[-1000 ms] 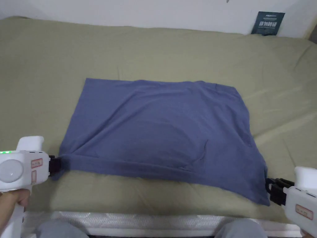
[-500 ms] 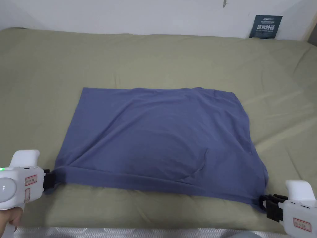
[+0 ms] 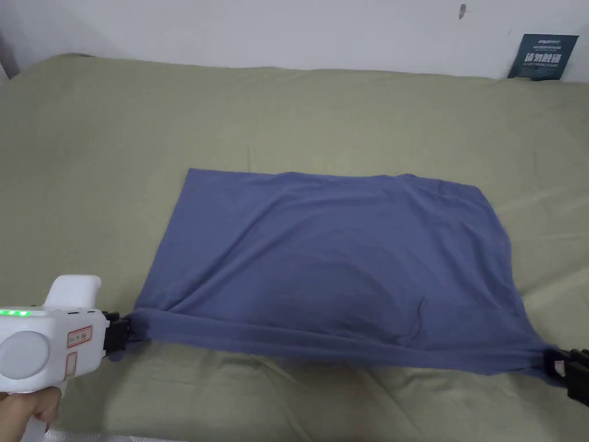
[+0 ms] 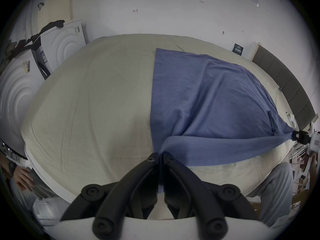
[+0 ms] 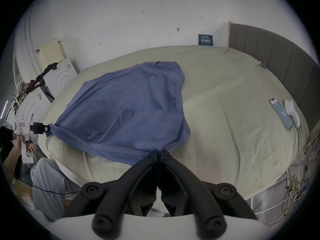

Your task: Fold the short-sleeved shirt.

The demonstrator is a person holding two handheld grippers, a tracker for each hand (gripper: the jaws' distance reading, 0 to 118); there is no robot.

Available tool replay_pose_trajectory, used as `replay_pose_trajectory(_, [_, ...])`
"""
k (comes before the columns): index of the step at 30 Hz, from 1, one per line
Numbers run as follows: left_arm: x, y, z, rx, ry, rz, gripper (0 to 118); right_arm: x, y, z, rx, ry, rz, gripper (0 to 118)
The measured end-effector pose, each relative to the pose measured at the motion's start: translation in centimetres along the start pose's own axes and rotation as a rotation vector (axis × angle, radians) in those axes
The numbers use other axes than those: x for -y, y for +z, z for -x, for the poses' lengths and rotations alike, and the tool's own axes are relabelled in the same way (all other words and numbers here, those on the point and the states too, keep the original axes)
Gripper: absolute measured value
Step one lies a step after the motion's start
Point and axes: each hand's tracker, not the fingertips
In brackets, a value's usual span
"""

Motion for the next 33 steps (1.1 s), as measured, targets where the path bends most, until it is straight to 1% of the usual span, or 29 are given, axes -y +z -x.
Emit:
replay_pose_trajectory(4, [-2.9, -0.2, 0.0, 0.002, -0.013, -0.034, 1, -3.9, -1.0, 0.8, 0.008, 0.021, -0.033, 4])
replay_pose_trajectory(7, [-5.5, -0.9, 0.0, 0.003, -0.022, -0.052, 1, -7.0, -2.7, 1.3, 0.023, 0.059, -0.039, 4])
replay_pose_trajectory(11, [-8.8, -3.2, -0.3, -0.004, -0.032, -0.058, 1, -10.8, -6.1, 1.2, 0.029, 0.064, -0.027, 4])
replay_pose_trajectory(14, [-10.8, -5.3, -0.5, 0.004, -0.014, -0.048, 1, -12.8, -8.9, 0.9, 0.047, 0.076, 0.004, 4])
replay_pose_trajectory(19, [-13.1, -8.8, -1.2, -0.007, -0.030, -0.023, 1, -14.6, -13.1, 0.4, 0.067, 0.067, 0.055, 4])
replay_pose_trajectory(21, [-13.6, -10.0, -1.3, -0.010, -0.026, -0.018, 1, -14.9, -14.6, 0.0, 0.066, 0.045, 0.086, 4])
replay_pose_trajectory(24, [-14.0, -11.6, -1.5, -0.010, -0.025, 0.000, 1, -14.9, -16.0, 0.0, 0.086, 0.042, 0.109, 4])
replay_pose_trajectory(26, [-13.9, -12.4, -1.7, -0.012, -0.035, 0.006, 1, -14.7, -16.7, -0.6, 0.082, 0.014, 0.122, 4])
replay_pose_trajectory(27, [-13.9, -12.7, -1.6, -0.009, -0.030, 0.008, 4, -14.4, -16.7, -0.7, 0.077, -0.039, 0.118, 8])
replay_pose_trajectory(28, [-13.7, -12.8, -1.5, -0.004, -0.015, 0.006, 29, -14.2, -16.6, -0.8, 0.105, -0.071, 0.108, 39])
replay_pose_trajectory(29, [-13.5, -12.8, -1.3, -0.017, -0.002, 0.002, 78, -14.0, -16.4, -1.2, 0.130, -0.092, 0.104, 78])
replay_pose_trajectory(30, [-13.3, -13.0, -1.1, -0.023, 0.015, 0.022, 118, -13.6, -16.0, -1.6, 0.099, -0.102, 0.100, 111])
replay_pose_trajectory(31, [-12.5, -12.6, -1.3, 0.028, 0.092, -0.090, 114, -13.3, -15.3, -1.7, 0.088, -0.118, 0.073, 118])
replay_pose_trajectory(32, [-12.6, -11.5, -1.1, -0.004, 0.037, -0.037, 114, -12.9, -14.6, -1.7, 0.102, -0.118, 0.064, 118])
replay_pose_trajectory(33, [-12.4, -10.9, -1.1, -0.011, 0.046, -0.020, 115, -12.6, -14.1, -2.0, 0.103, -0.121, 0.065, 118])
